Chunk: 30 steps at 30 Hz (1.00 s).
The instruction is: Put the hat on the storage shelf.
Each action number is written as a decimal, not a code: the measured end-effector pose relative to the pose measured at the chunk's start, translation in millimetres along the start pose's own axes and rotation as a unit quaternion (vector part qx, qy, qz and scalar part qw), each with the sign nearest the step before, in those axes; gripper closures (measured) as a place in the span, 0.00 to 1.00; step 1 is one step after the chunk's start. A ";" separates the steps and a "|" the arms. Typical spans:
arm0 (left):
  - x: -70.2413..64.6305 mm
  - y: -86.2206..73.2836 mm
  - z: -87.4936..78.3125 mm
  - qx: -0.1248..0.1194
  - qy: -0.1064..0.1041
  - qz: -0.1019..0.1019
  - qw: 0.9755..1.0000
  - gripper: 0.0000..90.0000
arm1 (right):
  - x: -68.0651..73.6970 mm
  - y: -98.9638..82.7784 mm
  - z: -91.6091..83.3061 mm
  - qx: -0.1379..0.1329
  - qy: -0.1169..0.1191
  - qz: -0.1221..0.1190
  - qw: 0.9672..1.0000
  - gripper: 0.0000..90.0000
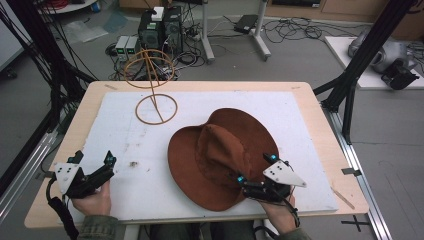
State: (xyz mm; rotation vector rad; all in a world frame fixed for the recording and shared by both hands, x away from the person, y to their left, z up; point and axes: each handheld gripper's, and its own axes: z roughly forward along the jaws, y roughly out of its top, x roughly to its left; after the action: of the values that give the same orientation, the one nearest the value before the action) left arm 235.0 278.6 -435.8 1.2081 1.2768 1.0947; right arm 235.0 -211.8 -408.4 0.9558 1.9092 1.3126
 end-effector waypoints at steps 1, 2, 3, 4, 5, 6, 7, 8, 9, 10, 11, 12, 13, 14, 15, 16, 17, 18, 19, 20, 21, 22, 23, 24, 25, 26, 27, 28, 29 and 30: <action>-0.2 -0.1 0.2 -0.001 -0.001 0.000 1.000 0.10 | 0.0 0.0 0.0 0.000 0.000 0.000 1.000 0.05; -0.3 -0.1 0.2 0.000 -0.001 0.000 1.000 0.10 | 3.7 0.1 3.1 0.010 0.011 -0.008 1.000 0.05; -0.4 -0.1 0.3 -0.001 -0.002 0.001 1.000 0.10 | 3.7 0.1 3.1 0.010 0.011 -0.008 1.000 0.05; -0.7 -0.2 0.5 -0.001 -0.001 0.000 1.000 0.10 | 6.1 -0.1 6.7 0.022 0.015 -0.017 0.999 0.05; -0.7 -0.2 0.5 -0.001 -0.001 0.001 1.000 0.10 | 7.2 -0.4 8.2 0.029 0.017 -0.016 0.999 0.05; -0.7 -0.2 0.5 -0.001 -0.001 0.001 1.000 0.10 | 7.2 -0.4 8.2 0.029 0.017 -0.016 0.999 0.05; -0.4 -0.2 0.4 0.000 0.000 0.001 1.000 0.10 | 7.4 -0.8 10.1 0.035 0.020 -0.018 0.999 0.05; -0.2 -0.2 0.3 0.000 0.000 0.001 1.000 0.10 | 7.5 -1.6 14.0 0.052 0.020 -0.016 0.998 0.05; -0.2 -0.2 0.3 0.000 0.000 0.001 1.000 0.10 | 7.5 -1.9 15.9 0.062 0.021 -0.012 0.998 0.05; 0.1 -0.1 -0.1 0.000 0.001 0.002 1.000 0.10 | 7.5 -1.9 15.9 0.062 0.021 -0.012 0.998 0.05; 0.1 0.0 -0.2 0.000 0.002 0.002 1.000 0.10 | 7.2 -2.1 18.2 0.071 0.025 -0.012 0.997 0.05; 0.2 0.1 -0.4 -0.001 0.005 0.003 1.000 0.10 | 8.0 -2.3 22.7 0.094 0.031 -0.006 0.995 0.05; 0.2 0.1 -0.4 -0.001 0.005 0.003 1.000 0.10 | 8.9 -2.7 24.9 0.105 0.032 -0.006 0.994 0.05; 0.3 0.1 -0.5 -0.001 0.006 0.004 1.000 0.10 | 8.9 -2.7 24.9 0.105 0.032 -0.006 0.994 0.05; 0.4 0.2 -0.5 -0.002 0.006 0.004 1.000 0.10 | 10.2 -2.9 26.9 0.116 0.034 -0.006 0.993 0.06; 0.4 0.1 -0.3 -0.003 0.006 0.003 1.000 0.10 | 12.9 -3.5 31.4 0.135 0.030 -0.005 0.990 0.06; 0.5 0.1 -0.3 -0.002 0.005 0.003 1.000 0.10 | 14.1 -3.6 33.4 0.143 0.031 -0.004 0.989 0.09; 0.5 0.0 -0.2 -0.002 0.005 0.003 1.000 0.10 | 14.7 -3.5 35.4 0.149 0.032 -0.005 0.988 0.19; 0.5 0.0 0.0 -0.003 0.005 0.001 1.000 0.10 | 15.7 -3.4 36.6 0.152 0.033 -0.004 0.988 0.29; 0.5 0.0 0.0 -0.003 0.005 0.001 1.000 0.10 | 15.7 -3.4 36.6 0.152 0.033 -0.004 0.988 0.29; 0.5 0.0 0.1 -0.004 0.006 0.001 1.000 0.10 | 16.9 -3.0 38.2 0.157 0.025 -0.007 0.987 0.36; 0.8 0.0 0.1 -0.004 0.006 0.002 1.000 0.10 | 16.9 -3.0 38.2 0.157 0.025 -0.007 0.987 0.36; 0.9 0.0 0.2 -0.005 0.006 0.001 1.000 0.10 | 16.9 -2.8 38.2 0.156 0.019 -0.003 0.988 0.38; 1.2 0.0 0.3 -0.004 0.005 0.001 1.000 0.10 | 16.7 -2.8 38.4 0.155 0.015 0.000 0.988 0.41; 1.3 -0.2 0.5 -0.004 0.005 0.000 1.000 0.10 | 16.6 -2.8 38.8 0.156 0.016 0.000 0.988 0.47; 1.3 -0.3 0.6 -0.004 0.004 0.000 1.000 0.10 | 16.3 -2.9 39.2 0.158 0.026 -0.004 0.987 0.55; 1.2 -0.2 0.7 -0.004 0.003 0.000 1.000 0.10 | 17.4 -3.4 39.3 0.157 0.027 -0.005 0.987 0.69; 1.2 -0.2 0.7 -0.004 0.003 0.000 1.000 0.10 | 18.3 -3.7 38.9 0.154 0.026 -0.005 0.988 0.77; 1.1 -0.2 0.7 -0.004 0.003 0.000 1.000 0.10 | 18.3 -3.7 38.9 0.154 0.026 -0.005 0.988 0.77; 0.9 -0.1 0.6 -0.005 0.003 -0.001 1.000 0.10 | 19.0 -3.8 38.7 0.152 0.023 -0.004 0.988 0.86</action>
State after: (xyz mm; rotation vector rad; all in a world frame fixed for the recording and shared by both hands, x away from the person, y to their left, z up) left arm 235.6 279.4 -436.1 1.1977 1.2752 1.1024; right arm 255.2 -177.7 -425.8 1.0717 2.1887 1.0629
